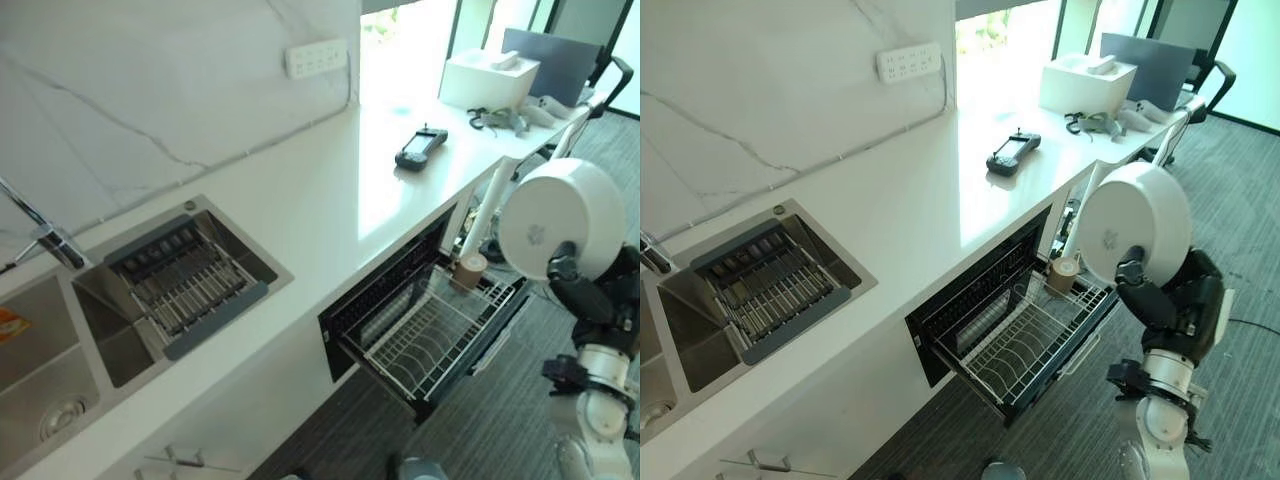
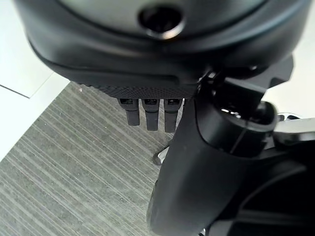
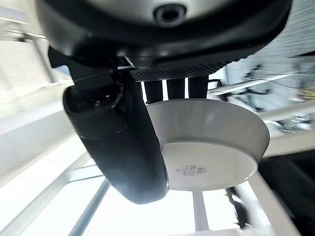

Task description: Place the dishes in the dishwasher.

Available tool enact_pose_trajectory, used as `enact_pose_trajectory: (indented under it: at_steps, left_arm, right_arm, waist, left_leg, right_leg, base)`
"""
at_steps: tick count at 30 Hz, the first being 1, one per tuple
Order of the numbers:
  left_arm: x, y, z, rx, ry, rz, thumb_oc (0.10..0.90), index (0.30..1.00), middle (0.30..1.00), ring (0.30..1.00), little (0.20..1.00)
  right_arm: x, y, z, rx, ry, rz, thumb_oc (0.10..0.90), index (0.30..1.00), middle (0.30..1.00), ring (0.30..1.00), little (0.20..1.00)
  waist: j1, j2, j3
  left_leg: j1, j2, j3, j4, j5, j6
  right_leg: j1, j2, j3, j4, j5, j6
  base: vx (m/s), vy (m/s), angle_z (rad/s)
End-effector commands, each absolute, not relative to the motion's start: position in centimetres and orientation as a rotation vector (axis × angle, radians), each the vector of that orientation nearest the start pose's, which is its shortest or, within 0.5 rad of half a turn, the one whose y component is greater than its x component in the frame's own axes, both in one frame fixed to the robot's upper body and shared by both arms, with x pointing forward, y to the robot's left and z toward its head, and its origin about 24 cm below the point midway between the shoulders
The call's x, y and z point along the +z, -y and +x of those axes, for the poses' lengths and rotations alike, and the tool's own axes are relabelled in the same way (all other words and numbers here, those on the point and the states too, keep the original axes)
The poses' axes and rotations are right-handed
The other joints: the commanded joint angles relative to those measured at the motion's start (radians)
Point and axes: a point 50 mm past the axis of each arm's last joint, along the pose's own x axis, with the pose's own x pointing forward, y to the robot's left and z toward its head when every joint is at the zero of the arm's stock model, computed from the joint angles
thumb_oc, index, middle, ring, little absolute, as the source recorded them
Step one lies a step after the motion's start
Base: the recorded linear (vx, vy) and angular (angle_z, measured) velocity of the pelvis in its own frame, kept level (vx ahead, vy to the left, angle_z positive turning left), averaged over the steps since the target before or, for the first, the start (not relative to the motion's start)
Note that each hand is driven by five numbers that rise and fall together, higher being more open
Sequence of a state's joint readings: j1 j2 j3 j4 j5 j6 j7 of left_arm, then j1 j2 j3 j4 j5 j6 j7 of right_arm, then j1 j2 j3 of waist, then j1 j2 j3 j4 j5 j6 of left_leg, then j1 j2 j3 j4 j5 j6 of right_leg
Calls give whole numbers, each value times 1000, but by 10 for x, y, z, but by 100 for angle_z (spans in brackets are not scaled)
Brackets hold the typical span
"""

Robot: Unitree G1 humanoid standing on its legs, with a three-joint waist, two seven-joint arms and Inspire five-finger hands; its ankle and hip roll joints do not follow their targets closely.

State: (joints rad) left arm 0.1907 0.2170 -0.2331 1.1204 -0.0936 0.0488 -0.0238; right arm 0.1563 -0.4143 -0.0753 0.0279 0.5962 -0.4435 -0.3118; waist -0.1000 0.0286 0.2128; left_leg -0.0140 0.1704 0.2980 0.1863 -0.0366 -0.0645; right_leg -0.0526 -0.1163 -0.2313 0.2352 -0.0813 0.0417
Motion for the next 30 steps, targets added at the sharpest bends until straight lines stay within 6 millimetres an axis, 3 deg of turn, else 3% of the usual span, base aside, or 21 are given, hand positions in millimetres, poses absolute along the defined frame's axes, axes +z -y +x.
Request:
enact_pose_trajectory:
  at_steps: [1, 10, 17, 23, 30]
  left_arm:
    - [-157, -210, 101, -34, -1122, 223, 800, 900, 900, 900, 900]
    - [-147, -201, 127, -86, -1028, 227, 800, 900, 900, 900, 900]
    - [-147, -200, 128, -121, -1038, 266, 800, 900, 900, 900, 900]
    - [-147, -202, 132, -128, -1047, 297, 800, 900, 900, 900, 900]
    - [-144, -210, 141, -171, -1038, 402, 800, 900, 900, 900, 900]
  right_arm:
    - [131, 254, 236, -255, 605, 171, 400, 300, 300, 300, 300]
    - [119, 241, 250, -246, 523, 108, 400, 300, 300, 300, 300]
    - [99, 230, 263, -243, 424, -34, 400, 300, 300, 300, 300]
    - [88, 244, 278, -448, 326, -179, 400, 300, 300, 300, 300]
    - [97, 257, 299, -592, 297, -426, 400, 300, 300, 300, 300]
  waist:
    - [21, -7, 40]
    - [43, 3, 89]
    - [70, 3, 123]
    - [99, -1, 155]
    - [137, -1, 184]
  left_leg:
    - [34, -53, -45, 114, -250, 74]
    - [-10, -66, -78, 114, -229, 76]
    - [-33, -73, -104, 114, -215, 79]
    - [-56, -80, -129, 114, -205, 84]
    - [-74, -86, -153, 114, -195, 84]
  right_leg:
    - [70, -23, -38, 65, -179, 21]
    - [40, -26, -42, 65, -166, 18]
    - [32, -29, -45, 65, -158, 17]
    - [20, -25, -46, 65, -151, 15]
    - [16, -21, -54, 65, -147, 10]
  base:
    - [-32, 2, -1]
    - [-28, 16, 3]
    - [-3, 14, 13]
    - [-16, 10, 5]
    - [-22, 2, 12]
